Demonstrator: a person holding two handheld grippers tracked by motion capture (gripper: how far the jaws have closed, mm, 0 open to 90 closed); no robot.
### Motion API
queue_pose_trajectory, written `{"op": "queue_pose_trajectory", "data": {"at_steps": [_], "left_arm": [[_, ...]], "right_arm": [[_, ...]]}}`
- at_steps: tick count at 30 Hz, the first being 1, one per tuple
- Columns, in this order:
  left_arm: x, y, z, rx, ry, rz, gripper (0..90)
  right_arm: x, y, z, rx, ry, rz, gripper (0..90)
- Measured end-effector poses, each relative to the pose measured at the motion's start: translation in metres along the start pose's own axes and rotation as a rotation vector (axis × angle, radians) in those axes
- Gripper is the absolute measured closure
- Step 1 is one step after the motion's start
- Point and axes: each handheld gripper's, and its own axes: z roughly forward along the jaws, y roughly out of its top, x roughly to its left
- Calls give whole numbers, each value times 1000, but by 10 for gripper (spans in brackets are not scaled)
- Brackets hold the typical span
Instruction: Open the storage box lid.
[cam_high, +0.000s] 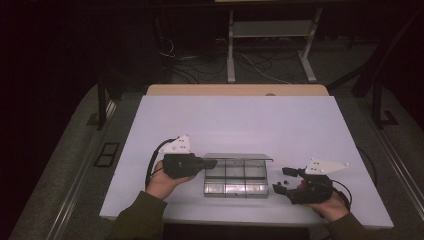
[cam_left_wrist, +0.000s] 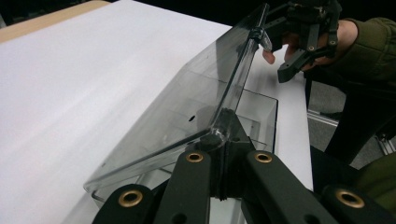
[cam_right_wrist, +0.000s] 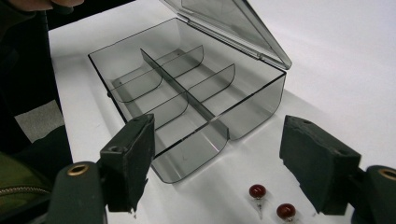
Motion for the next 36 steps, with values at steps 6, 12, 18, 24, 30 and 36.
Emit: {"op": "queue_pose_trajectory", "data": {"at_steps": [6, 12, 18, 24, 30, 36], "left_arm": [[2, 6, -2, -18, 9, 7, 891], [5, 8, -2, -29, 20, 10, 891], [5, 8, -2, -34, 20, 8, 891], [5, 9, -2, -33, 24, 8, 891], [5, 9, -2, -34, 25, 9, 891], [6, 9, -2, -36, 29, 13, 891]], "right_arm": [[-2, 5, 1, 16, 7, 0, 260], [-7, 13, 3, 46, 18, -25, 260], [-14, 31, 7, 38, 29, -59, 262], [-18, 50, 12, 23, 63, -100, 264], [-20, 67, 15, -13, 99, -120, 267], [-19, 82, 18, -41, 136, -145, 313]]}}
